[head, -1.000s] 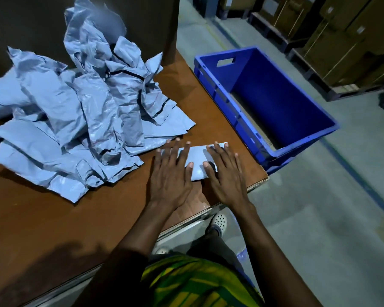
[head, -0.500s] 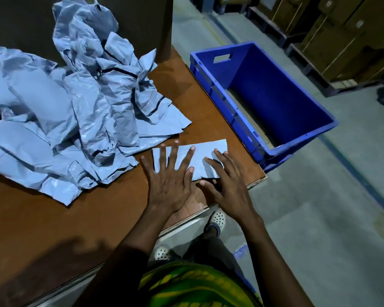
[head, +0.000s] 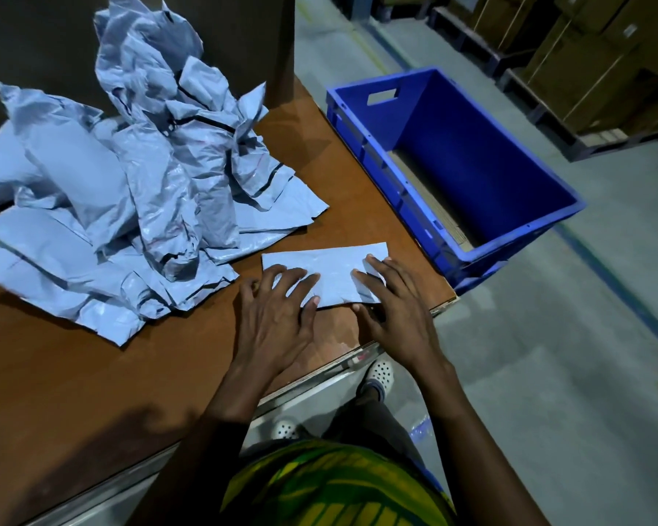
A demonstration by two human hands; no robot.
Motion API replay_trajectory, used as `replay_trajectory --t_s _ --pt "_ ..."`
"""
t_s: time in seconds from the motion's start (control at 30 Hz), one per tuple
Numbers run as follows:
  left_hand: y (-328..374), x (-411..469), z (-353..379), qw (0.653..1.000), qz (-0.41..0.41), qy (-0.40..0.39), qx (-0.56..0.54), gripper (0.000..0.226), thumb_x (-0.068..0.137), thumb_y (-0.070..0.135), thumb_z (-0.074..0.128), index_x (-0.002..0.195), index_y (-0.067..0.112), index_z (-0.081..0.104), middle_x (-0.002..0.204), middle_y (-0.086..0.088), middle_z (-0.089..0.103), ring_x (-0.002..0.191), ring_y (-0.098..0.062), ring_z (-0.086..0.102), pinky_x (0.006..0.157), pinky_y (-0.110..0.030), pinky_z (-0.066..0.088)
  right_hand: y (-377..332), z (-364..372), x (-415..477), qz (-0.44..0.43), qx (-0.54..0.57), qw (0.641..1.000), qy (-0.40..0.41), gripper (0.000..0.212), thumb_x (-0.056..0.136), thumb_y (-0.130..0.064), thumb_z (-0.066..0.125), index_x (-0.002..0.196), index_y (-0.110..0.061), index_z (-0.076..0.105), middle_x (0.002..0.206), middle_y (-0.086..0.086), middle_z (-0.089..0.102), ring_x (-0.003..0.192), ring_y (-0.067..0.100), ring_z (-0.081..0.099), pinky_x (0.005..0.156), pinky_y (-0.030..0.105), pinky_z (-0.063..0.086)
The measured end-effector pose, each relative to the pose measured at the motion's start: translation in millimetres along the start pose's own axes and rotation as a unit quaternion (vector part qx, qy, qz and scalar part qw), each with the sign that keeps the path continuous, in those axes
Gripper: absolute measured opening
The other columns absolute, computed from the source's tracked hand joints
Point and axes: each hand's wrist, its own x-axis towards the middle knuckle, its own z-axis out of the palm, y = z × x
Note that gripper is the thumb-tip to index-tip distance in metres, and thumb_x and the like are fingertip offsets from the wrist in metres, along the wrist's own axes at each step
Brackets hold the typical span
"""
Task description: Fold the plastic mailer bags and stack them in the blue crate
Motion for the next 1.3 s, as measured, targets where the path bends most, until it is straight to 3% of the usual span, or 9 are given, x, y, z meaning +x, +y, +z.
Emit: replay_trajectory --t_s 0.1,0.2,0.3,0.47,0.6,0.73,0.9,1.13,1.3 --pt "-0.7 -8.1 -9.5 1.0 0.005 0.005 -0.001 0.059 0.089 0.041 0.067 0.145 0.027 0.058 0.147 0.005 0.058 0.138 -0.028 0.048 0.107 -0.055 0.037 -4.6 -2.2 1.6 -0.01 -0.003 1.0 0.014 0.052 0.082 -0.007 0.081 0.132 -0.018 0.07 0.147 0.007 0.058 0.138 0.03 0.047 0.116 0.034 0.032" --pt "-5.0 -10.2 -8.6 0.999 0.002 -0.032 0.001 0.076 0.076 0.034 0.075 0.148 0.026 0.053 0.156 0.004 0.049 0.142 -0.031 0.042 0.109 -0.056 0.038 -4.7 -0.5 3.2 -0.018 0.001 1.0 0.009 0.047 0.081 -0.002 0.079 0.125 -0.018 0.073 0.138 0.007 0.063 0.132 0.03 0.053 0.11 0.044 0.044" --pt "-10.0 -5.6 -5.5 1.0 0.007 0.01 -0.002 0.062 0.072 0.019 0.086 0.131 0.02 0.067 0.143 -0.002 0.061 0.131 -0.032 0.052 0.101 -0.051 0.043 -6.0 -5.7 8.2 -0.028 0.009 0.999 0.026 0.039 0.088 -0.005 0.075 0.124 -0.019 0.073 0.133 0.003 0.066 0.129 0.028 0.057 0.099 0.046 0.049" --pt "-7.8 14.0 -25.2 0.994 0.015 0.104 -0.016 0.028 0.085 0.011 0.075 0.112 0.017 0.074 0.114 -0.003 0.071 0.108 -0.03 0.062 0.087 -0.045 0.042 -6.1 -26.1 31.2 -0.062 0.033 0.995 0.076 0.034 0.094 0.002 0.069 0.124 -0.012 0.074 0.12 0.006 0.07 0.118 0.027 0.061 0.101 0.026 0.046" --pt "1.8 39.7 -47.0 0.991 0.035 0.13 -0.017 0.024 0.086 0.011 0.07 0.109 0.014 0.075 0.107 -0.005 0.072 0.103 -0.031 0.06 0.084 -0.046 0.042 0.1 -44.2 56.9 -0.079 0.064 0.991 0.081 0.029 0.098 -0.003 0.069 0.126 -0.009 0.072 0.121 0.007 0.07 0.119 0.028 0.062 0.101 0.036 0.051" --pt "18.3 71.2 -58.7 0.983 0.061 0.171 -0.022 0.024 0.084 0.009 0.072 0.108 0.013 0.077 0.104 -0.004 0.073 0.101 -0.031 0.063 0.082 -0.044 0.043 17.0 -74.8 84.9 -0.104 0.049 0.986 0.119 0.026 0.097 -0.007 0.073 0.123 -0.008 0.074 0.117 0.007 0.072 0.114 0.029 0.063 0.099 0.031 0.049" --pt "57.9 121.1 -34.2 0.981 0.097 0.159 -0.055 0.021 0.085 0.013 0.073 0.106 0.014 0.077 0.1 -0.004 0.073 0.097 -0.034 0.065 0.079 -0.045 0.045 67.2 -118.7 106.9 -0.085 0.01 0.987 0.139 0.021 0.098 -0.012 0.072 0.119 -0.013 0.076 0.118 0.002 0.072 0.112 0.028 0.061 0.089 0.034 0.052" --pt "141.3 199.4 22.8 0.97 0.182 0.14 -0.08 0.016 0.087 0.018 0.074 0.103 0.015 0.076 0.096 -0.002 0.071 0.095 -0.031 0.062 0.078 -0.043 0.04 175.4 -182.1 114.8 -0.04 0.004 0.989 0.14 0.019 0.095 -0.024 0.071 0.111 -0.016 0.08 0.11 -0.002 0.076 0.1 0.027 0.066 0.09 0.041 0.05" --pt "182.4 242.3 72.3 0.974 0.195 0.097 -0.067 0.017 0.082 0.021 0.071 0.098 0.014 0.074 0.093 -0.004 0.07 0.094 -0.032 0.062 0.08 -0.044 0.043 251.4 -190.9 120.6 0.016 -0.027 0.996 0.085 0.033 0.083 -0.002 0.082 0.109 -0.022 0.081 0.105 -0.002 0.077 0.096 0.026 0.063 0.079 0.048 0.053"
